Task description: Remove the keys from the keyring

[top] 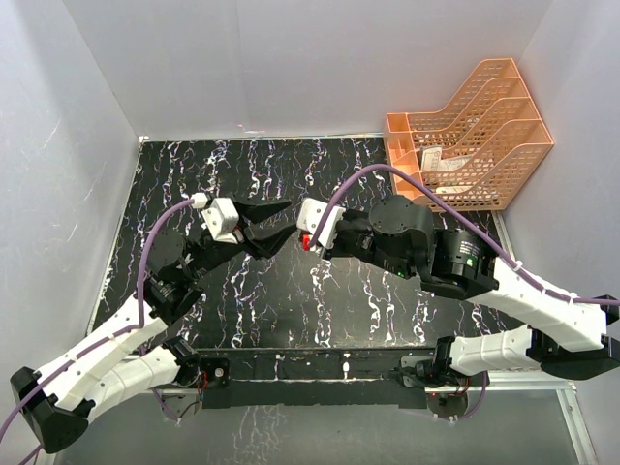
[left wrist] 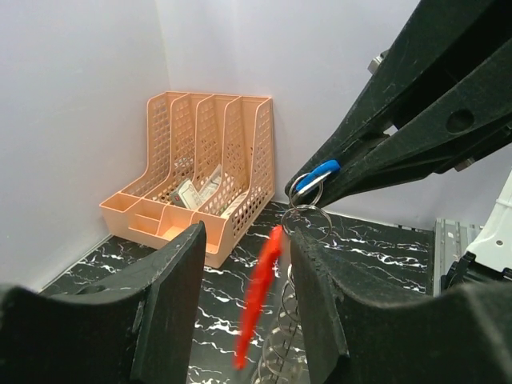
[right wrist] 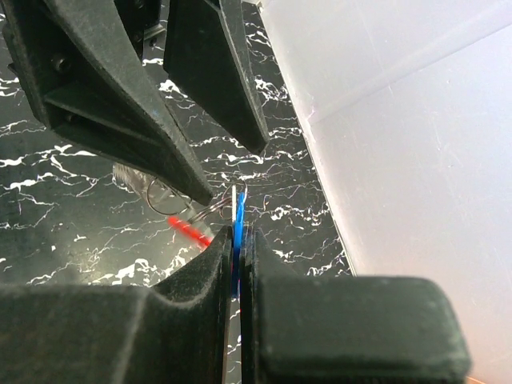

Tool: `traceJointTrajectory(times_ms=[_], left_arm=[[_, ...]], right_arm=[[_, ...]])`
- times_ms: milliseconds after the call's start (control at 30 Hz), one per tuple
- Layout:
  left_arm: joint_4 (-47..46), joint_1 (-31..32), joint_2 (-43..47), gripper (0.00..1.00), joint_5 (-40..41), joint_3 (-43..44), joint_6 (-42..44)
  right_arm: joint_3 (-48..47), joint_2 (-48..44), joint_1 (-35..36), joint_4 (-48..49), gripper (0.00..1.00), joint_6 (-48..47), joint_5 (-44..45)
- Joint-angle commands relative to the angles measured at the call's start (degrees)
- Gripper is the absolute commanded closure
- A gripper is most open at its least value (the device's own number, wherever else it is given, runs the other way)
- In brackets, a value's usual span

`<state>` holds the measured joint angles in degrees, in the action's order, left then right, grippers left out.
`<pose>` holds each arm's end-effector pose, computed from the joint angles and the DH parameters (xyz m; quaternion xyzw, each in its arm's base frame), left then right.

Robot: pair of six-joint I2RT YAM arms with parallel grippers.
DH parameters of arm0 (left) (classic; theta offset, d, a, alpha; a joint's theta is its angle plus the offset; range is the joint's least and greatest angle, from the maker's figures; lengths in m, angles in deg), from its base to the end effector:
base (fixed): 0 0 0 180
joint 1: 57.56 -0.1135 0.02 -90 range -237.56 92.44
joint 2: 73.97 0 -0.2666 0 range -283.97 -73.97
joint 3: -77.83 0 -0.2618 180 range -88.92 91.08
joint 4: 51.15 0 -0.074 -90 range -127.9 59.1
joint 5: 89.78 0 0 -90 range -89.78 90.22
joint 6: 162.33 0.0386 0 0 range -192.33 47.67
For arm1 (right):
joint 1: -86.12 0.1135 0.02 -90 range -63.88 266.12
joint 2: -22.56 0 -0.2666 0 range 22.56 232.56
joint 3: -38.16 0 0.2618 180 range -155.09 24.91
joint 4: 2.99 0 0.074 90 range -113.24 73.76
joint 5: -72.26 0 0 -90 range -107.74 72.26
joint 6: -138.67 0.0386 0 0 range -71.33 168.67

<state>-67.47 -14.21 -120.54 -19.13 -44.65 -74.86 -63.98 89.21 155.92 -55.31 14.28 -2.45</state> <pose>0.1308 -0.1410 0.4074 0.3134 0.4308 -0.4086 0.7411 0.0903 0.2161 0.4781 -0.5792 0.5515 0.0779 0.5952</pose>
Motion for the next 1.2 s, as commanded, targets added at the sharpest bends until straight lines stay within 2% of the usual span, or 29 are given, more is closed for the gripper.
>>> traceJointTrajectory(times_ms=[0,800,933,1067,1167], left_arm=[[-2.42,0.24,1.5,0.55,-0.14,-0.54,-0.25],[-10.91,0.23,-4.21,0.56,-3.89,-0.58,-5.6],[-11.47,0.24,-4.82,0.59,-4.76,-0.27,-6.06],[-10.24,0.24,-5.29,0.68,-5.41,0.05,-6.09],[-11.89,0.24,-5.53,0.65,-5.82,-0.8,-7.42]], right_arm=[[-0.15,-2.06,0.25,5.93,1.0,-0.16,1.4],[1.25,-1.52,0.25,6.89,1.0,0.19,2.73],[1.52,-1.48,0.25,7.4,1.0,0.2,2.73],[1.9,-1.74,0.25,8.07,1.0,0.2,2.77],[2.37,-2.05,0.25,8.95,1.0,-0.04,2.81]])
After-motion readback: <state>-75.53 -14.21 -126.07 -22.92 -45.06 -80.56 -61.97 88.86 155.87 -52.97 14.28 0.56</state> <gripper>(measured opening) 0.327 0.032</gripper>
